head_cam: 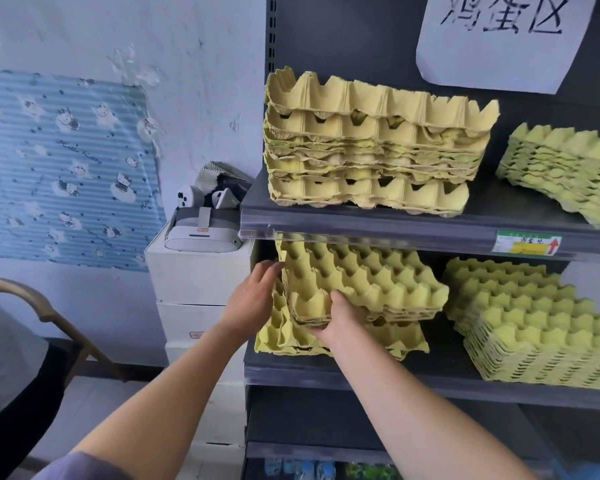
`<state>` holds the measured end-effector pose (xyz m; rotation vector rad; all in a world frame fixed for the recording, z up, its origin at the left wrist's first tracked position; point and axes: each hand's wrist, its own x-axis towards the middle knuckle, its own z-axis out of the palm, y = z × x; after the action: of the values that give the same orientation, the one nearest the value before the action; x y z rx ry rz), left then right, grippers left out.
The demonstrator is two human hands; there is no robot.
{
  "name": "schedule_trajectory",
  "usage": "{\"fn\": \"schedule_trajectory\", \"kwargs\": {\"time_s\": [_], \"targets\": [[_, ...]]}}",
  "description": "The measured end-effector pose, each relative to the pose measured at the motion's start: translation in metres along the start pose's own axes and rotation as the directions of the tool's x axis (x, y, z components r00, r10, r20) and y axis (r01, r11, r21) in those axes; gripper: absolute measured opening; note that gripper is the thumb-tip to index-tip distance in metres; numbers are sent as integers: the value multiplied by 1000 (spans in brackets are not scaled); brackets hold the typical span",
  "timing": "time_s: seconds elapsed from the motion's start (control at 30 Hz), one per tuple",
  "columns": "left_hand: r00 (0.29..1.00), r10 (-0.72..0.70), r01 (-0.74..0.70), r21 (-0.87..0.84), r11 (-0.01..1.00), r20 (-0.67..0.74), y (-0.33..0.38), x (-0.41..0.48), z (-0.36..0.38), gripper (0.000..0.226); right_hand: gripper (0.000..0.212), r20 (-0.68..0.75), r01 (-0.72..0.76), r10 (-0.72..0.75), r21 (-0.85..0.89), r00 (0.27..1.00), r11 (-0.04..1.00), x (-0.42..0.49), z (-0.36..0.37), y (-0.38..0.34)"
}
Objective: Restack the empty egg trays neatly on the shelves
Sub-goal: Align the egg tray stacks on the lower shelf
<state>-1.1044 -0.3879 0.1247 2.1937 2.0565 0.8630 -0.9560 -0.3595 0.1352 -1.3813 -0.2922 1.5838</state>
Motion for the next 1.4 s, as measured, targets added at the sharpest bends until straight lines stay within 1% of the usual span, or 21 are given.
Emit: {"fn": "schedule_trajectory", "kwargs": {"time_s": [0.1, 0.17, 0.27, 0.33, 0.43, 0.5, 0.57, 0.6, 0.67, 0.73, 0.77, 0.87, 0.97, 1.03, 1.07, 1.13, 1.23, 1.3, 1.4], "targets": [[998, 14, -23, 143, 989, 66, -5, 1, 13, 75, 34, 34, 23, -20, -101, 999, 995, 3, -14, -14], [996, 22, -40, 213, 976, 83, -1, 0, 18, 79, 38, 55, 2, 5, -139, 998, 990, 7, -27, -23], [995, 64, -85, 296, 951, 81, 11, -2, 25, 84, 46, 54, 9, 1, -183, 999, 983, 16, -55, -32], [992, 113, -127, 321, 938, 62, 20, -2, 25, 91, 41, 78, 26, -9, -223, 997, 974, 19, -73, -40], [981, 192, -187, 356, 916, 20, 34, 1, 25, 101, 18, 122, 11, 32, -339, 992, 941, 17, -97, -60], [972, 234, -223, 434, 873, 29, 39, 3, 24, 97, 11, 140, 31, 34, -442, 990, 896, 18, -108, -76], [947, 297, -318, 501, 805, 124, 43, 3, 24, 84, 16, 165, 78, 19, -558, 986, 826, 21, -115, -92], [938, 302, -346, 514, 785, 170, 47, 3, 24, 77, 21, 177, 99, 12, -605, 984, 790, 24, -116, -98], [928, 260, -363, 499, 786, 267, 57, 2, 26, 71, 27, 196, 137, -3, -674, 981, 726, 25, -116, -108], [932, 177, -318, 483, 816, 315, 66, 2, 32, 71, 29, 213, 172, -26, -704, 977, 689, 30, -115, -116], [936, 157, -299, 471, 830, 316, 71, 2, 32, 71, 31, 220, 187, -37, -716, 975, 672, 33, -114, -120], [951, 159, -262, 418, 870, 265, 83, 3, 37, 66, 32, 233, 246, -107, -725, 967, 644, 44, -116, -129], [956, 145, -251, 452, 856, 256, 95, 7, 45, 60, 21, 239, 297, -181, -679, 954, 672, 53, -119, -135], [958, 121, -233, 455, 859, 260, 101, 10, 53, 60, 20, 259, 305, -175, -644, 950, 702, 56, -120, -137], [957, 107, -224, 458, 860, 268, 105, 12, 58, 60, 19, 289, 323, -169, -645, 942, 693, 60, -122, -139], [957, 84, -207, 454, 867, 277, 108, 12, 65, 60, 20, 331, 373, -188, -684, 925, 627, 63, -122, -136], [949, 70, -221, 491, 843, 307, 113, 15, 76, 63, 22, 343, 383, -185, -709, 921, 591, 77, -132, -130], [943, 57, -225, 501, 835, 329, 113, 16, 80, 64, 35, 332, 370, -176, -725, 927, 580, 88, -139, -122], [941, 39, -215, 506, 836, 335, 113, 15, 86, 65, 45, 323, 372, -193, -712, 927, 595, 91, -144, -113]]}}
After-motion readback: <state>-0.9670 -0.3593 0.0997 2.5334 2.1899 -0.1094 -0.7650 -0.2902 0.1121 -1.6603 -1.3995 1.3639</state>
